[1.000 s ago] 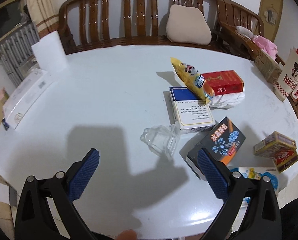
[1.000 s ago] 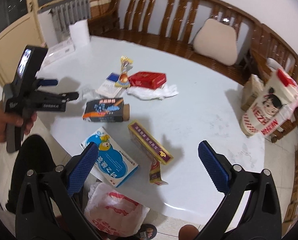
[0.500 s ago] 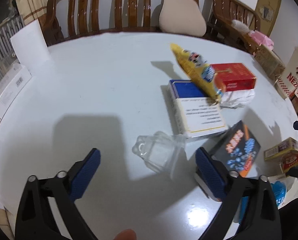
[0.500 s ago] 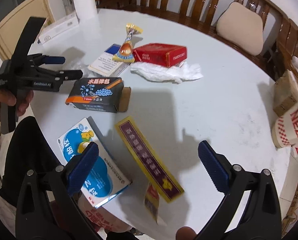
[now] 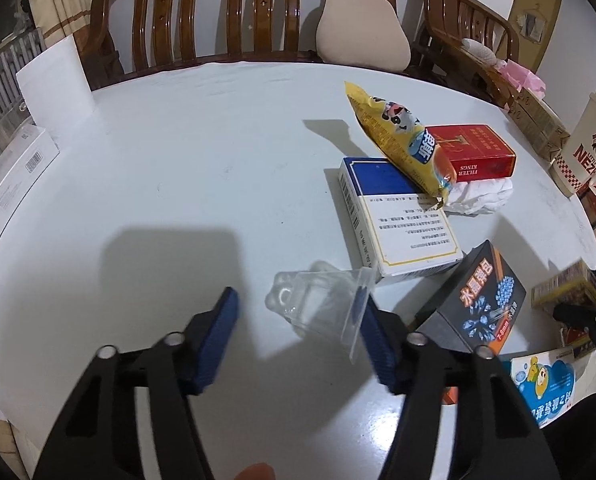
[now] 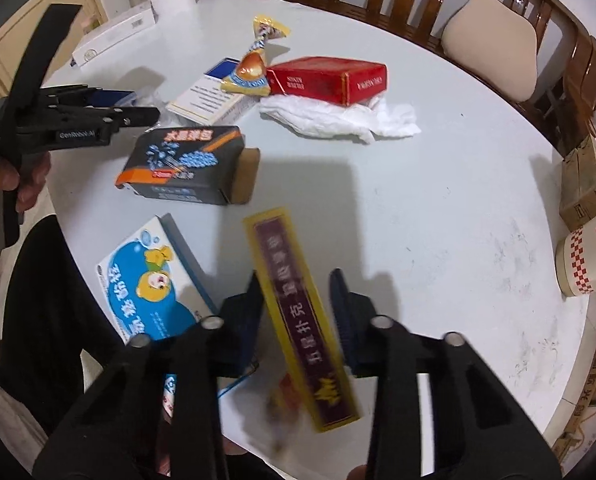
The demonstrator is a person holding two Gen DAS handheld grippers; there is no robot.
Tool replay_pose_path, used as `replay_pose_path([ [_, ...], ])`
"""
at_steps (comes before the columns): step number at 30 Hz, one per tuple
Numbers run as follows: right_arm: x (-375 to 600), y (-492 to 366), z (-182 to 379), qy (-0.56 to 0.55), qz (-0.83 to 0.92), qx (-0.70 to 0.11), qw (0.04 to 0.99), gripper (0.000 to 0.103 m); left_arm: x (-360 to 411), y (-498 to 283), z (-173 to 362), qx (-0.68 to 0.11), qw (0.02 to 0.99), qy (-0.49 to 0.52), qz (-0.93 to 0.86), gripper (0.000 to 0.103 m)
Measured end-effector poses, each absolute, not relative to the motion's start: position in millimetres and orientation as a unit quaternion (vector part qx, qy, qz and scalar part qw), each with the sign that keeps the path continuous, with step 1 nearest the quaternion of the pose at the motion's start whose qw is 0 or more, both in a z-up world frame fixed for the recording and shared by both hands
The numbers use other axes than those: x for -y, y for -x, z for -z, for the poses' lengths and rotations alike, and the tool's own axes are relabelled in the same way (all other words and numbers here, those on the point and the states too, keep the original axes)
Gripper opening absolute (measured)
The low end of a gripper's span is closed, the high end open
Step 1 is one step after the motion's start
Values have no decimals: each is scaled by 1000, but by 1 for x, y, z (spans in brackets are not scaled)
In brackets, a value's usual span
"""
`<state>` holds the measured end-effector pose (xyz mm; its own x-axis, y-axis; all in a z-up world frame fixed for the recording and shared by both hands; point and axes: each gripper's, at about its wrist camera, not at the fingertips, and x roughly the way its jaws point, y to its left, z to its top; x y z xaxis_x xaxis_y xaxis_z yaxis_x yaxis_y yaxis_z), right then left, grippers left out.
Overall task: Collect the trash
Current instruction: 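Grasp the clear plastic clamshell with the left tool while the right tool grasps the yellow card strip, then carry the clamshell and card strip in both tools down over the white bag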
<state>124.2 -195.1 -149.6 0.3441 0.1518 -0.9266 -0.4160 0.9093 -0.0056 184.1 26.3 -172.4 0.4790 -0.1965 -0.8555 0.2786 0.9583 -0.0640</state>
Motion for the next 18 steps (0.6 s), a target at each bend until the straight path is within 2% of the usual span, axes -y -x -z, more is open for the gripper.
replay_pose_path([
  [3,196,-123,151,125,-175,-547,809,22,-27,-183,172,-490,859,-40,140,50],
  [5,196,-123,151,126,-174,-547,809,20,-28,-182,172,-489,860,-37,142,38],
  [7,196,-124,152,120,-172,-546,811,19,-30,-182,171,-490,859,-30,143,30],
  [12,197,-123,152,120,-167,-543,814,18,-31,-179,170,-488,860,-30,145,24],
  [13,197,-123,153,120,-167,-542,815,18,-31,-179,169,-487,861,-28,145,12],
  [18,204,-120,149,108,-158,-539,820,17,-34,-176,166,-486,861,-22,146,12],
])
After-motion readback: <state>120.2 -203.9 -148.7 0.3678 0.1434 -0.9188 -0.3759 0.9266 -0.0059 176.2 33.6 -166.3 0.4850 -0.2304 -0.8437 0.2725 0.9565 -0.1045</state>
